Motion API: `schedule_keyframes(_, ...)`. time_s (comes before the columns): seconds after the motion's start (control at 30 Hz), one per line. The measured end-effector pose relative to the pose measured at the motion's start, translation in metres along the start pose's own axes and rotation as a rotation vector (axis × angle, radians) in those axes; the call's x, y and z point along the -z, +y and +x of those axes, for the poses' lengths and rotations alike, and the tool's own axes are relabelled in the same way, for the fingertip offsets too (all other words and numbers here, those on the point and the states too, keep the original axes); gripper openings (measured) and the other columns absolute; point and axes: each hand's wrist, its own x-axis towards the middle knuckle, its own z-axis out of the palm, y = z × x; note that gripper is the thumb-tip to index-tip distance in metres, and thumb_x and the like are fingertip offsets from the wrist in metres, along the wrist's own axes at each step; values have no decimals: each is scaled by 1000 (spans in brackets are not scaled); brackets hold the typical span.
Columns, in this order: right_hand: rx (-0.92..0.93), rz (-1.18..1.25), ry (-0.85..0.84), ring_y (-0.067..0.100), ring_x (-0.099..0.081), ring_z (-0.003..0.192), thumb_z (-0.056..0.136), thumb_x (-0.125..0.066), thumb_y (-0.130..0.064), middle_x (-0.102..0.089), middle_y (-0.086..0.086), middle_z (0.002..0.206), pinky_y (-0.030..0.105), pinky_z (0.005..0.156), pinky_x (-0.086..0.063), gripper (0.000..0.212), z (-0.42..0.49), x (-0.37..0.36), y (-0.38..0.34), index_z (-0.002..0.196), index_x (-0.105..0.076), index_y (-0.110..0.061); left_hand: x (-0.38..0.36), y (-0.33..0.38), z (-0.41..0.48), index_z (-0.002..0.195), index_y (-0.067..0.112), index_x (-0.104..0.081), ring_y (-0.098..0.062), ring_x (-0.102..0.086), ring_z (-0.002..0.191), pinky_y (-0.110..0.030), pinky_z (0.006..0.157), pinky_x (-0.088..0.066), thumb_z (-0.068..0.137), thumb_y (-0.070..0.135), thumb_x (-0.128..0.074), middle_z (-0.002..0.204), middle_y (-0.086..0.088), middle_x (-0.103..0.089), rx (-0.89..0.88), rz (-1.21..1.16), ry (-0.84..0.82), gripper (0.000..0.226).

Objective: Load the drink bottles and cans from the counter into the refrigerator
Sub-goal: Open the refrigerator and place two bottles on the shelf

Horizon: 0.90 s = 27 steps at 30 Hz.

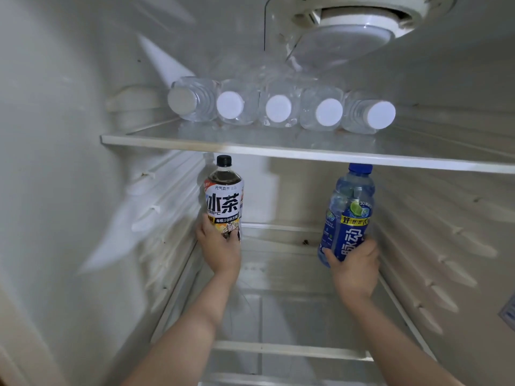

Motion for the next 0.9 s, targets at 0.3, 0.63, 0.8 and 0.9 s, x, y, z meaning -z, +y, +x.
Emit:
schedule_keyframes(0.3, -116, 42, -31, 42, -51, 105, 68, -83, -26, -48, 23, 121, 50, 78, -47, 74, 29, -18, -5, 120, -39, 4, -18, -8, 21, 132, 3, -50, -30, -43, 123, -29, 96, -33, 73, 1, -73, 127, -20, -54, 82, -73, 36, 64)
schedule_keyframes(0.63, -146, 8, -1, 44, -44, 113, 73, -78, -23, -40, 25, 132, 49, 86, -42, 78, 42, -34, -7, 130, -34, 7, -29, -16, 44, 137, 4, -47, -32, -42, 127, -38, 104, -35, 76, 11, -74, 133, -20, -52, 76, 21, 60, 67)
schedule_keyframes(0.8, -119, -38, -8, 40, -39, 120, 76, -76, -24, -37, 25, 134, 46, 96, -32, 81, 54, -38, -5, 134, -29, 7, -28, -20, 40, 130, 2, -53, -31, -42, 126, -36, 104, -34, 70, 9, -78, 127, -19, -56, 36, -13, 88, 66)
schedule_keyframes(0.9, -121, -14, 23, 39, -38, 122, 75, -76, -24, -37, 24, 136, 44, 97, -30, 82, 54, -41, -1, 136, -29, 5, -28, -21, 40, 128, 0, -54, -32, -42, 125, -35, 104, -34, 69, 8, -78, 125, -20, -56, 31, -19, 101, 65)
